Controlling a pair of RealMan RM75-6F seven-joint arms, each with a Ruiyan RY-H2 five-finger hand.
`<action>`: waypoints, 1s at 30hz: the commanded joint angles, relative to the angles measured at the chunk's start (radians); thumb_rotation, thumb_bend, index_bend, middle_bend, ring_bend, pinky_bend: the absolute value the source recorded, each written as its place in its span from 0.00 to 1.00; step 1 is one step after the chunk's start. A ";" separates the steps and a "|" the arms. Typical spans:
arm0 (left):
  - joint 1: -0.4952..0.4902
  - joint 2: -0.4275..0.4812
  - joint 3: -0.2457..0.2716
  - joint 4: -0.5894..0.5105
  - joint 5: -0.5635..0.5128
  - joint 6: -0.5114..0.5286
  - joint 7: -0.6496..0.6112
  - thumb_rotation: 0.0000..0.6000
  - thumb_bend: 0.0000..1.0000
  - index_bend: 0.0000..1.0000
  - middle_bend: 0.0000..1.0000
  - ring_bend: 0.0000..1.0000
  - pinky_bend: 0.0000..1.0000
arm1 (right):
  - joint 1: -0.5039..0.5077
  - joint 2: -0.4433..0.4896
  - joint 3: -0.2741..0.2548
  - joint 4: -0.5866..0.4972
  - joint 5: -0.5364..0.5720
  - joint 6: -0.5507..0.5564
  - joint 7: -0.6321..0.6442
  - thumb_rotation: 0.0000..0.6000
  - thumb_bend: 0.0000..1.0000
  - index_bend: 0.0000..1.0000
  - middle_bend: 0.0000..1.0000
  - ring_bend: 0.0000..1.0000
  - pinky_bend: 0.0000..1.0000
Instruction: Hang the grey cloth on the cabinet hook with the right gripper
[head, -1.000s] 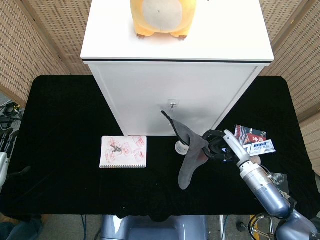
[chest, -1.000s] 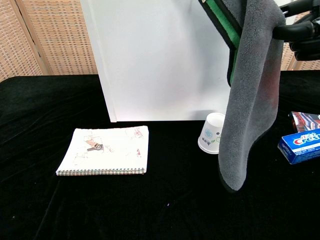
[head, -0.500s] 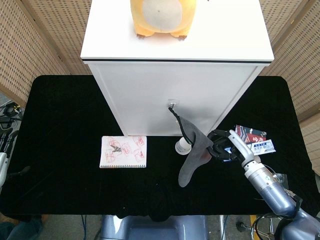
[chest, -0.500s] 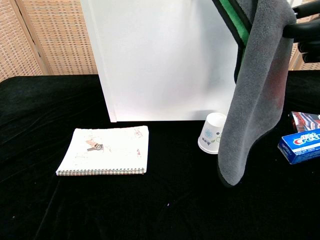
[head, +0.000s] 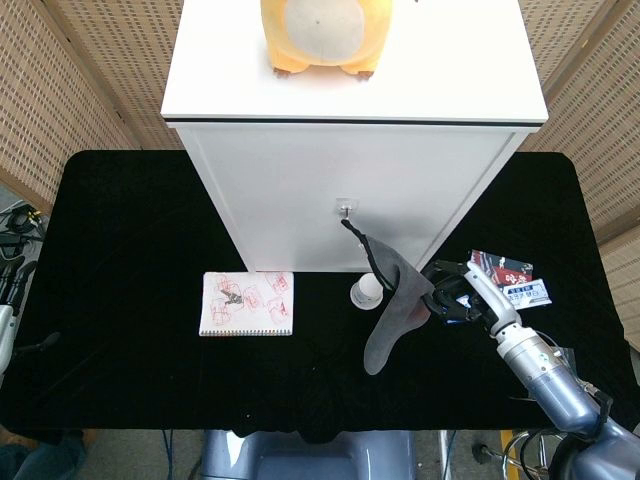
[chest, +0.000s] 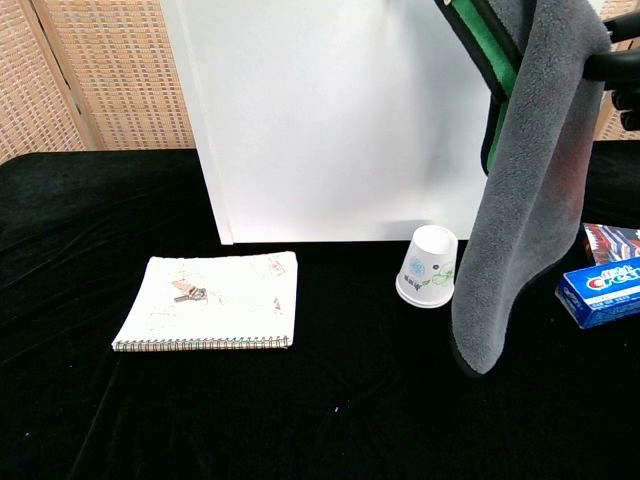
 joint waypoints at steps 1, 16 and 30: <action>0.000 -0.001 0.000 0.000 0.000 0.000 0.001 1.00 0.00 0.00 0.00 0.00 0.00 | 0.002 0.000 0.001 0.003 0.002 -0.006 0.009 1.00 0.72 0.84 1.00 0.98 1.00; 0.000 -0.002 0.000 0.000 -0.002 -0.001 0.007 1.00 0.00 0.00 0.00 0.00 0.00 | 0.004 0.018 0.011 0.006 -0.001 -0.029 0.074 1.00 0.72 0.84 1.00 0.98 1.00; 0.000 -0.002 -0.001 -0.001 -0.005 -0.002 0.010 1.00 0.00 0.00 0.00 0.00 0.00 | 0.024 0.045 0.026 0.008 0.049 -0.106 0.131 1.00 0.73 0.84 1.00 0.98 1.00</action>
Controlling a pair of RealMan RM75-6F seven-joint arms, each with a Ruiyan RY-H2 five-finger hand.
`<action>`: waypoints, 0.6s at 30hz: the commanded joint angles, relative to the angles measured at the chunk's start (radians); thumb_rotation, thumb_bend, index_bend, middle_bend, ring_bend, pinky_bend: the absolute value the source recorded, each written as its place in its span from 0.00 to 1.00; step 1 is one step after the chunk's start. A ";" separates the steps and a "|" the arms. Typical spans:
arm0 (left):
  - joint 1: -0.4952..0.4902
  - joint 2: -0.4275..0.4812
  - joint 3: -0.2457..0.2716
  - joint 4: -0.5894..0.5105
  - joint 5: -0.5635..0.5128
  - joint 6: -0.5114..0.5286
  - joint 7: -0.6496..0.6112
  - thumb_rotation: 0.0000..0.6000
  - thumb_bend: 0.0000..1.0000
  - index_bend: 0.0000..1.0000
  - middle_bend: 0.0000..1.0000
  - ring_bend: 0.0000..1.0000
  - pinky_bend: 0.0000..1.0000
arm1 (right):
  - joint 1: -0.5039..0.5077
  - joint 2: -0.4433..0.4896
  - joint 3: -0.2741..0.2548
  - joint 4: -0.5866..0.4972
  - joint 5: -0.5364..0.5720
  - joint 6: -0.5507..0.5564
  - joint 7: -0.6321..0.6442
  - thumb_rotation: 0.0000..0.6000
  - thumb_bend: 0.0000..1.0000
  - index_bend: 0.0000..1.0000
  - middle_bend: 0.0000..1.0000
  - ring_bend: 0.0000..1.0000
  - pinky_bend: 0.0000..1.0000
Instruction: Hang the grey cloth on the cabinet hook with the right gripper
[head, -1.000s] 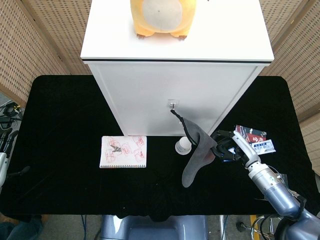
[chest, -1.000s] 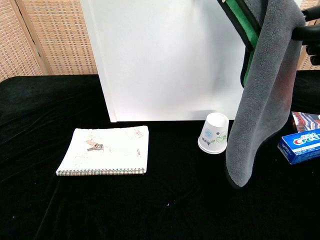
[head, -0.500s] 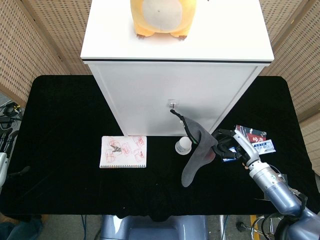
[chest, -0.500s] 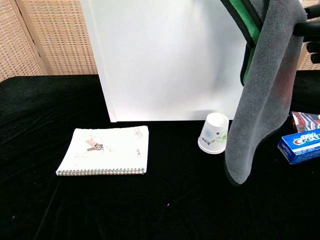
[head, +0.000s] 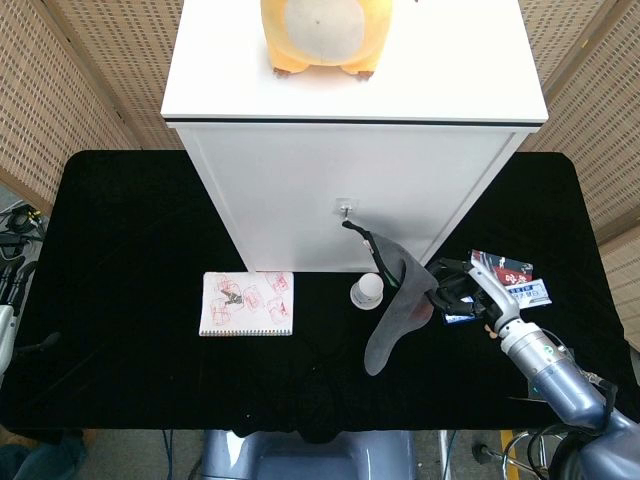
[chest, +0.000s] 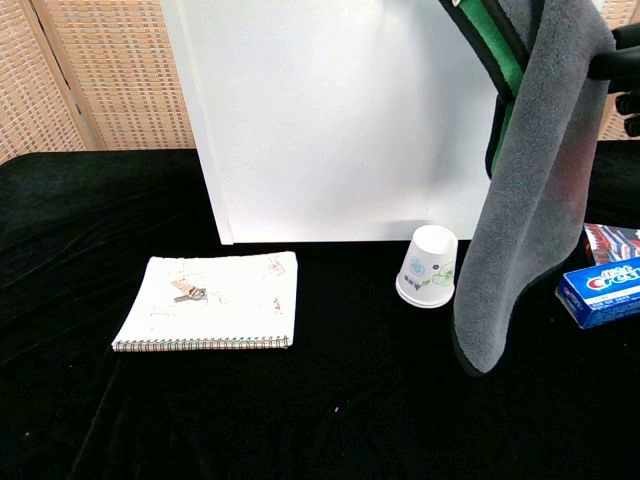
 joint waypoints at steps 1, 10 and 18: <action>0.000 0.000 0.000 0.000 0.000 -0.001 -0.001 1.00 0.00 0.00 0.00 0.00 0.00 | 0.003 0.002 0.005 0.002 0.008 -0.009 0.007 1.00 0.73 0.84 1.00 0.98 1.00; 0.000 0.000 0.001 -0.001 0.000 -0.001 0.004 1.00 0.00 0.00 0.00 0.00 0.00 | 0.018 0.021 0.021 -0.015 0.059 -0.035 -0.025 1.00 0.75 0.85 1.00 0.98 1.00; 0.000 0.001 0.001 0.000 -0.001 -0.002 0.000 1.00 0.00 0.00 0.00 0.00 0.00 | 0.033 0.030 0.021 -0.038 0.141 -0.053 -0.108 1.00 0.75 0.85 1.00 0.99 1.00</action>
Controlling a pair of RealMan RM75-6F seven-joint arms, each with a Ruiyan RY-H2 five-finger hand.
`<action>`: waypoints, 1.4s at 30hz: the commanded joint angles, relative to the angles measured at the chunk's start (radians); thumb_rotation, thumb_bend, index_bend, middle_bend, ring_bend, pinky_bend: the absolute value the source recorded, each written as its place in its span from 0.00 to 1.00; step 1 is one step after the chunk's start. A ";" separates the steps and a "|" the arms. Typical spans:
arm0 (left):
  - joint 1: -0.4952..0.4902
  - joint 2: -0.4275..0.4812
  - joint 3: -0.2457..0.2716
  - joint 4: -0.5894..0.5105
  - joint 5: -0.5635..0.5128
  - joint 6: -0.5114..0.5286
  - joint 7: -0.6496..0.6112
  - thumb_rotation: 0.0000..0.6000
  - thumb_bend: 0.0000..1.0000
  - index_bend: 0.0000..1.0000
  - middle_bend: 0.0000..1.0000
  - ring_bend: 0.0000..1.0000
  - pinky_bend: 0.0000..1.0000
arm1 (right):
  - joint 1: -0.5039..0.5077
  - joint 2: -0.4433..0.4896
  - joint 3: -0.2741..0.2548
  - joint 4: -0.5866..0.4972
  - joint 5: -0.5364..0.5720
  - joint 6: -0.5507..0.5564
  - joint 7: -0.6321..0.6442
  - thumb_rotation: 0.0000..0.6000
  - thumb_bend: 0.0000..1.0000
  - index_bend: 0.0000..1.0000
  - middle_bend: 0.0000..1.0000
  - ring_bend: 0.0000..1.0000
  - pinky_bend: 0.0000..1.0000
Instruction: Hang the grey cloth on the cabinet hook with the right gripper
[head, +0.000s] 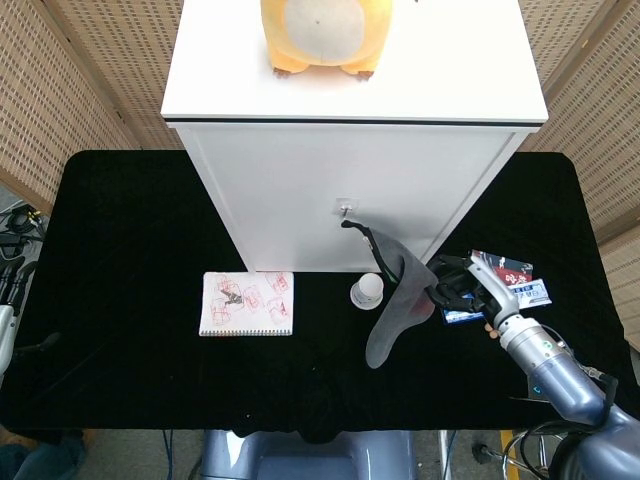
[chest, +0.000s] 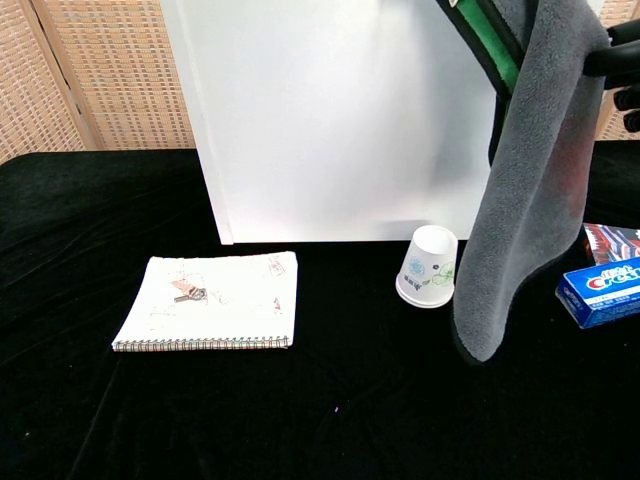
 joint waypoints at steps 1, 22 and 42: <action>0.000 0.000 0.000 0.000 0.000 -0.001 0.000 1.00 0.00 0.00 0.00 0.00 0.00 | 0.007 0.003 -0.002 -0.008 0.027 -0.010 -0.030 1.00 0.75 0.85 1.00 0.99 1.00; -0.001 0.003 0.001 -0.004 -0.003 -0.005 0.002 1.00 0.00 0.00 0.00 0.00 0.00 | 0.001 -0.017 0.002 -0.005 0.061 -0.062 -0.121 1.00 0.59 0.43 1.00 0.99 1.00; 0.004 0.005 0.002 -0.007 0.006 0.007 -0.003 1.00 0.00 0.00 0.00 0.00 0.00 | -0.126 0.014 -0.044 0.048 -0.247 0.092 -0.154 1.00 0.10 0.12 1.00 0.99 1.00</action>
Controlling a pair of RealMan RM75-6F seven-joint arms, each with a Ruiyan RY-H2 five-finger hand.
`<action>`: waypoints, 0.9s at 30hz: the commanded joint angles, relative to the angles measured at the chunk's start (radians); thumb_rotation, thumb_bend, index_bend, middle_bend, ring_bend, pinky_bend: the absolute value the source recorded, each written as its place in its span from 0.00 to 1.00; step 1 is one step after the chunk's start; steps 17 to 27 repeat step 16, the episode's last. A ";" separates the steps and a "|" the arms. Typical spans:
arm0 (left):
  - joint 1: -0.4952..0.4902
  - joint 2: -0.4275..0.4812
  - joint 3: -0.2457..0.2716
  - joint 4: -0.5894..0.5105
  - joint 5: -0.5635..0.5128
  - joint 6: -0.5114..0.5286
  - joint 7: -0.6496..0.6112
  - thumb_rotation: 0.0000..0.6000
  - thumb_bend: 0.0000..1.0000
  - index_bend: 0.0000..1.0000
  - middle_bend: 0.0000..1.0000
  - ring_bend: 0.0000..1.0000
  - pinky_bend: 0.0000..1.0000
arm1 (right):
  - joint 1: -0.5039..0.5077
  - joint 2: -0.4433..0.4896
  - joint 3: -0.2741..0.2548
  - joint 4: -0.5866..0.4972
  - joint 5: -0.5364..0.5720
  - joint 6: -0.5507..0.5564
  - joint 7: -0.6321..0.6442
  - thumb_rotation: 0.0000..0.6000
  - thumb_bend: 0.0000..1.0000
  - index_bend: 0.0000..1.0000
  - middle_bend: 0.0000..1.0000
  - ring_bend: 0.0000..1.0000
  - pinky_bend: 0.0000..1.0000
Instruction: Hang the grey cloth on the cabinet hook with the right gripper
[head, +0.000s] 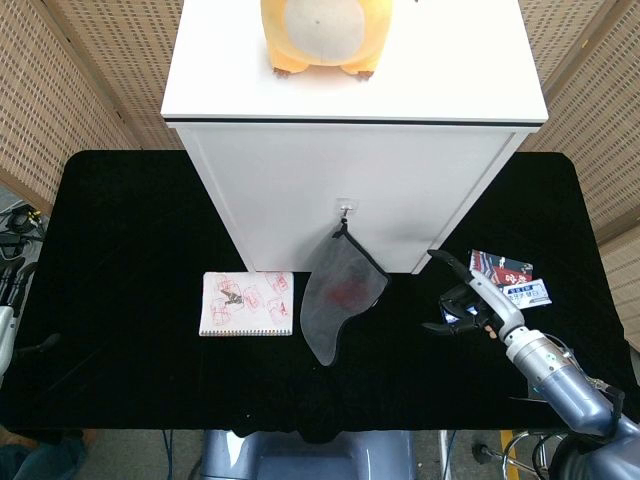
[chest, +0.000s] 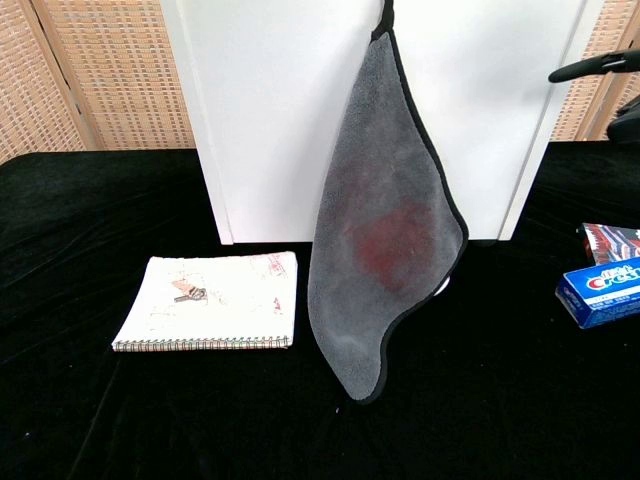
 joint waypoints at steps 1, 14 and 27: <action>0.002 0.002 0.000 0.000 0.003 0.003 -0.005 1.00 0.00 0.00 0.00 0.00 0.00 | -0.069 0.005 -0.047 0.036 -0.127 0.141 -0.119 1.00 0.10 0.13 1.00 0.99 1.00; 0.016 0.010 0.006 -0.009 0.033 0.039 -0.011 1.00 0.00 0.00 0.00 0.00 0.00 | -0.297 -0.239 -0.156 0.556 -0.489 0.754 -0.867 1.00 0.00 0.09 0.21 0.28 0.25; 0.021 0.009 0.006 -0.008 0.040 0.053 -0.009 1.00 0.00 0.00 0.00 0.00 0.00 | -0.337 -0.259 -0.160 0.570 -0.443 0.793 -0.906 1.00 0.00 0.05 0.05 0.14 0.14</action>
